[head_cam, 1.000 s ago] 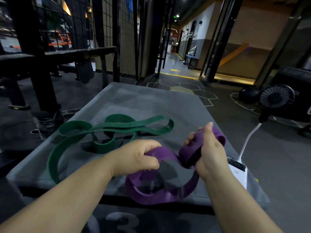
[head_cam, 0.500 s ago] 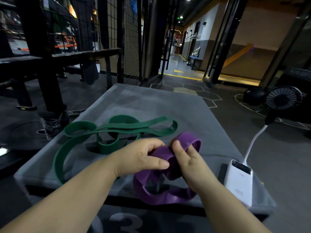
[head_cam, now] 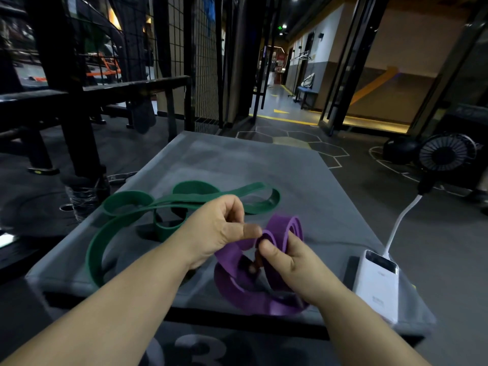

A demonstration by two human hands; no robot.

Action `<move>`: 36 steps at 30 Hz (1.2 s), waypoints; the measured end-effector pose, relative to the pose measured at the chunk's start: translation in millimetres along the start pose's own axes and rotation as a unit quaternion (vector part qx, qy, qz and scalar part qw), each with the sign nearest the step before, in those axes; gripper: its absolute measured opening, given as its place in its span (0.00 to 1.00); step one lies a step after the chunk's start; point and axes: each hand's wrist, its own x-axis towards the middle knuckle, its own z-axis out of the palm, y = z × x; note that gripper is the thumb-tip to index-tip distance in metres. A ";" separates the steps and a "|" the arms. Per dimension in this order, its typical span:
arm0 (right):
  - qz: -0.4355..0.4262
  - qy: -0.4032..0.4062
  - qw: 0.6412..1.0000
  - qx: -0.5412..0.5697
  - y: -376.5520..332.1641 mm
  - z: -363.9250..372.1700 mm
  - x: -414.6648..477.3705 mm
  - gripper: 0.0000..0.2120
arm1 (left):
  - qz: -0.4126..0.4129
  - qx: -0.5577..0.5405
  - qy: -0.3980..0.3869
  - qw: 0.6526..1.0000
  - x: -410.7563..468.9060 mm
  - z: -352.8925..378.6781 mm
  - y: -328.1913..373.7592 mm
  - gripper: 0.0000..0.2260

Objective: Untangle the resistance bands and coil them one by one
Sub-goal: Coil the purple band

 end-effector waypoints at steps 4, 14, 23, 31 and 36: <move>0.040 0.029 0.997 0.064 -1.1 7.4 0.3 0.21 | 0.021 0.000 -0.003 1.000 0.1 0.8 -3.3 0.31; 0.046 0.225 0.964 0.134 -17.8 -12.1 7.0 0.29 | -0.091 0.181 -0.014 0.979 -8.4 19.3 -15.8 0.28; 0.052 0.288 0.947 0.131 -14.5 -39.7 7.0 0.19 | -0.090 -0.116 0.051 0.988 -1.1 0.7 3.6 0.11; 0.107 0.301 0.929 0.189 -12.9 -37.7 10.1 0.25 | -0.101 -0.022 -0.094 0.990 -16.1 22.4 0.6 0.13; 0.110 0.310 0.919 0.219 -11.4 -45.9 11.5 0.23 | -0.076 0.133 -0.195 0.969 -13.9 8.5 -6.4 0.38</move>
